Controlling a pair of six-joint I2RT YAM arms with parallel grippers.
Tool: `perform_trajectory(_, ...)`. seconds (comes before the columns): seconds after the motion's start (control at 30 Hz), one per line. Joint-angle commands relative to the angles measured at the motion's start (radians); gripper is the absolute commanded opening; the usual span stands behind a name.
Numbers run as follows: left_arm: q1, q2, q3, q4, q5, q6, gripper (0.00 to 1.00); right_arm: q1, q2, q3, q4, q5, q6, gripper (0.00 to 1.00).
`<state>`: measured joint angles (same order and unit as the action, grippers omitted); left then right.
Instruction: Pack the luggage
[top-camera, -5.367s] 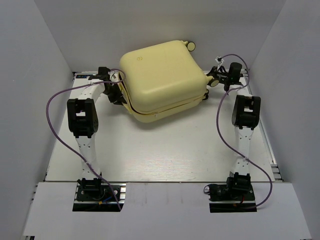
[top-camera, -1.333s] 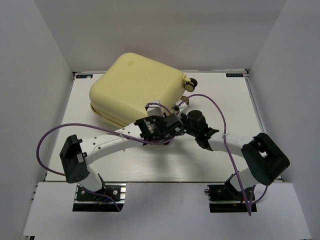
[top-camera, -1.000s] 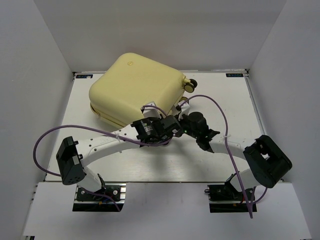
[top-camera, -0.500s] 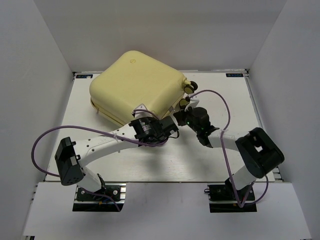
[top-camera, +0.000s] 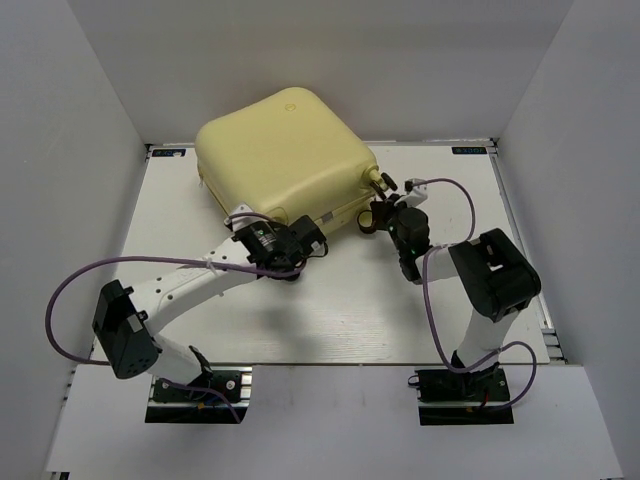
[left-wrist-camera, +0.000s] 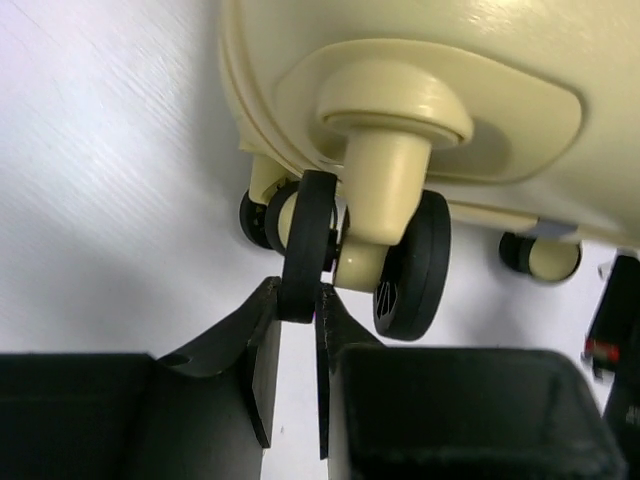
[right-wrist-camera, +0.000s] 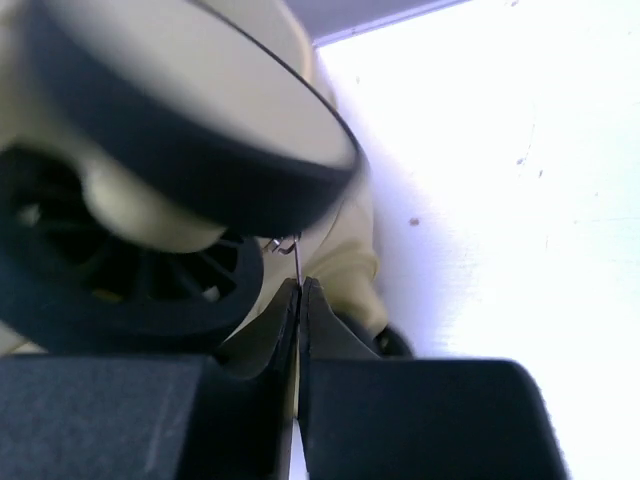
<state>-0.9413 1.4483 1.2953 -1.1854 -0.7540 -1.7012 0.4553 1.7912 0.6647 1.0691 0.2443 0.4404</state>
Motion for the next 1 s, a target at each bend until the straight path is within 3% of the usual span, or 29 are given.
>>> perform_trajectory(0.0, 0.099, -0.066, -0.042, -0.592, -0.197, -0.011, 0.0, -0.132, 0.039, 0.019, 0.115, 0.244, 0.04, 0.0)
perform_trajectory(0.1, 0.173, -0.066, -0.054, -0.592, -0.208, 0.009, 0.0, -0.202, 0.112, 0.055, 0.173, 0.106, 0.058, 0.0)
perform_trajectory(0.2, 0.248, -0.049, -0.044, -0.597, -0.222, 0.02, 0.0, -0.253, 0.14, 0.11, 0.167, -0.139, 0.046, 0.0)
perform_trajectory(0.3, 0.32, -0.048, -0.036, -0.596, -0.245, 0.025, 0.0, -0.289, 0.151, 0.156, 0.129, -0.276, -0.029, 0.0)
perform_trajectory(0.5, 0.481, -0.071, -0.05, -0.58, -0.268, 0.087, 0.0, -0.348, 0.224, 0.304, 0.086, -0.404, -0.04, 0.0)
perform_trajectory(0.57, 0.538, -0.069, -0.053, -0.551, -0.289, 0.098, 0.0, -0.354, 0.287, 0.387, 0.091, -0.557, -0.077, 0.0)
perform_trajectory(0.6, 0.576, -0.066, -0.05, -0.534, -0.301, 0.168, 0.0, -0.348, 0.299, 0.439, 0.08, -0.585, -0.083, 0.0)
perform_trajectory(0.63, 0.597, -0.059, -0.048, -0.51, -0.317, 0.181, 0.0, -0.346, 0.333, 0.5, 0.077, -0.743, -0.118, 0.0)
perform_trajectory(0.73, 0.694, -0.039, -0.031, -0.415, -0.335, 0.303, 0.0, -0.334, 0.372, 0.564, 0.083, -0.853, -0.137, 0.0)
perform_trajectory(0.8, 0.766, -0.02, -0.025, -0.247, -0.338, 0.472, 0.0, -0.323, 0.363, 0.566, 0.094, -0.902, -0.121, 0.0)
perform_trajectory(0.83, 0.788, -0.008, -0.018, -0.2, -0.28, 0.665, 0.0, -0.316, 0.361, 0.559, 0.101, -0.91, -0.118, 0.0)
perform_trajectory(0.87, 0.827, 0.001, 0.005, -0.156, -0.247, 0.734, 0.0, -0.307, 0.358, 0.558, 0.11, -0.94, -0.105, 0.0)
perform_trajectory(0.9, 0.854, 0.007, 0.039, -0.063, -0.17, 0.794, 0.03, -0.303, 0.349, 0.558, 0.103, -0.944, -0.104, 0.0)
perform_trajectory(0.93, 0.855, 0.014, 0.083, -0.043, -0.091, 0.939, 0.18, -0.293, 0.346, 0.553, 0.086, -0.951, -0.104, 0.0)
perform_trajectory(0.97, 0.848, 0.014, 0.102, -0.019, -0.061, 0.974, 0.41, -0.282, 0.332, 0.541, 0.065, -0.951, -0.106, 0.0)
